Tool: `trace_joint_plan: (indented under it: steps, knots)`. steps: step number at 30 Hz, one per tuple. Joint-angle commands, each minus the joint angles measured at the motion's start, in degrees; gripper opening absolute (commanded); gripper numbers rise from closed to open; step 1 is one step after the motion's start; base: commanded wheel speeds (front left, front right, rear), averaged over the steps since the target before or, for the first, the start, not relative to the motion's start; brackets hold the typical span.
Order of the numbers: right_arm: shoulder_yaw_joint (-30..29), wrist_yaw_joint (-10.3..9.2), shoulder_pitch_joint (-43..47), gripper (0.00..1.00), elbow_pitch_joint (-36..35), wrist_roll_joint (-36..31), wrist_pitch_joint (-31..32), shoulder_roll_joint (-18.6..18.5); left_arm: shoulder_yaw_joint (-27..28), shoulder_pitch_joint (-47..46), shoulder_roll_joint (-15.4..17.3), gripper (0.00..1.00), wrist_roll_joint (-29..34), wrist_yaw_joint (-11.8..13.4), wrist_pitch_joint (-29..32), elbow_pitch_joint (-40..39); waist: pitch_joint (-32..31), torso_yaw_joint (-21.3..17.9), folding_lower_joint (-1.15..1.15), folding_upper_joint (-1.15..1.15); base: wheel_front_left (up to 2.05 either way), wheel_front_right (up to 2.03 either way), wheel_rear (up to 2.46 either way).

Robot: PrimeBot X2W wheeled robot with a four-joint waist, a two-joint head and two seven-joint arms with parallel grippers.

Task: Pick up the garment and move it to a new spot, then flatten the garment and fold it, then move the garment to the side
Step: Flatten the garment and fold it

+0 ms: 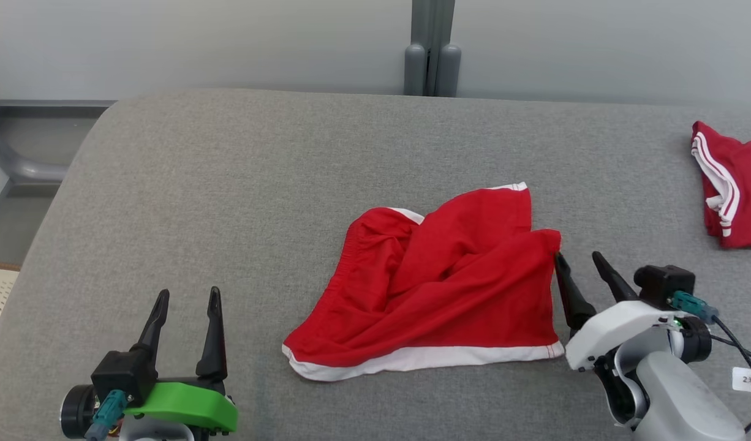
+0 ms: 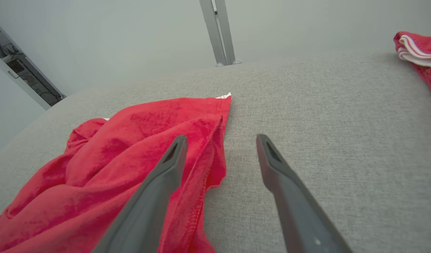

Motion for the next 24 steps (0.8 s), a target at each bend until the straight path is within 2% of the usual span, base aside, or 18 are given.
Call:
trace_joint_plan:
  steps: [1,5,13,24]
  knots:
    - [-1.0,-0.01,1.7,1.0,-2.1,-0.4,-0.4,-0.5,0.3,0.4,0.1,1.0,0.0,0.1,-0.2,-0.1,-0.6,-0.9,0.0,0.0,0.0,0.0,0.0]
    - [-4.1,-0.01,6.6,1.0,-9.2,-2.0,-0.4,-1.0,0.7,0.8,0.1,1.0,0.4,0.1,-0.2,-0.3,-1.1,-2.1,0.0,0.0,0.0,0.0,0.0]
    - [-9.1,-0.01,14.9,1.0,-22.3,-7.1,-0.4,0.3,1.7,1.6,0.1,1.0,0.9,0.3,-0.2,-1.0,-1.5,-4.2,0.0,0.0,0.0,0.0,0.0]
    - [-10.6,-0.01,22.7,1.0,-33.1,-11.4,-0.4,3.0,2.5,2.4,0.1,1.0,1.3,0.4,-0.2,-1.4,-2.3,-5.6,0.0,0.0,0.0,0.0,0.0]
